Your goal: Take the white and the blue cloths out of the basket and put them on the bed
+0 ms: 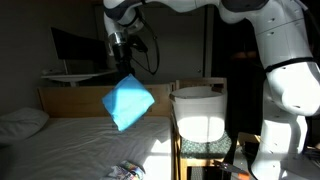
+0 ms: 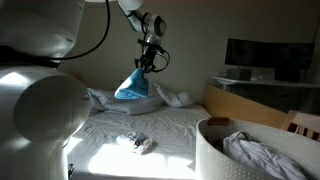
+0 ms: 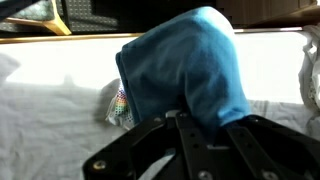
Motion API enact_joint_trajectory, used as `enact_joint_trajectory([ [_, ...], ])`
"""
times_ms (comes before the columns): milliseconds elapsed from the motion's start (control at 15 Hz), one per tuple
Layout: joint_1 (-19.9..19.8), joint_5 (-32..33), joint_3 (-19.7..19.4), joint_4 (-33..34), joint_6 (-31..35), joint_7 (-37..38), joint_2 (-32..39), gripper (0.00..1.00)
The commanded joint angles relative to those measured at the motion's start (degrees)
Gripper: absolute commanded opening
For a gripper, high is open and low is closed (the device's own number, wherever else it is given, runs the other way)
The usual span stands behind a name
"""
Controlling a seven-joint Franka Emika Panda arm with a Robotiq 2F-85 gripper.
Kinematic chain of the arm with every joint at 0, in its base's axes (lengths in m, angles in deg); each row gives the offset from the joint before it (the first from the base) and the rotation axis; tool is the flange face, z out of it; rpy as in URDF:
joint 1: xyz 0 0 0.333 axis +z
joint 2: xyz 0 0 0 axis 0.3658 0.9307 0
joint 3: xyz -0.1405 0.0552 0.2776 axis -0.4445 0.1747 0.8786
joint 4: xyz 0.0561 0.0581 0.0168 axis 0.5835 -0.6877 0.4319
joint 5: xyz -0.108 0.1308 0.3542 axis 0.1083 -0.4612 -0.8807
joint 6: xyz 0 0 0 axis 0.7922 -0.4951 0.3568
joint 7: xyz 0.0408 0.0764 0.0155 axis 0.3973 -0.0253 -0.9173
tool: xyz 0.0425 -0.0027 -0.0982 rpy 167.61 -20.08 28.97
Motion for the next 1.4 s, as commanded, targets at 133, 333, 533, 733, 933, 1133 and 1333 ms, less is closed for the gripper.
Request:
enact_joint_trajectory([
  [133, 3.3, 4.1, 0.7, 3.6, 0.2, 8.7, 8.4, 0.09],
  [333, 5.9, 7.3, 0.1, 5.6, -0.1, 14.4, 14.3, 0.09],
  [533, 7.6, 10.0, -0.9, 9.2, -1.3, 18.6, 20.6, 0.09],
  [733, 7.8, 11.6, -2.2, 13.7, -3.3, 20.7, 26.4, 0.09],
  [933, 8.1, 12.3, -2.9, 16.6, -4.6, 21.6, 30.2, 0.09],
  [1133, 7.4, 11.3, -2.3, 15.7, -3.8, 19.9, 30.5, 0.08],
  [1333, 7.4, 11.3, -2.3, 16.3, -3.9, 19.9, 31.4, 0.16],
])
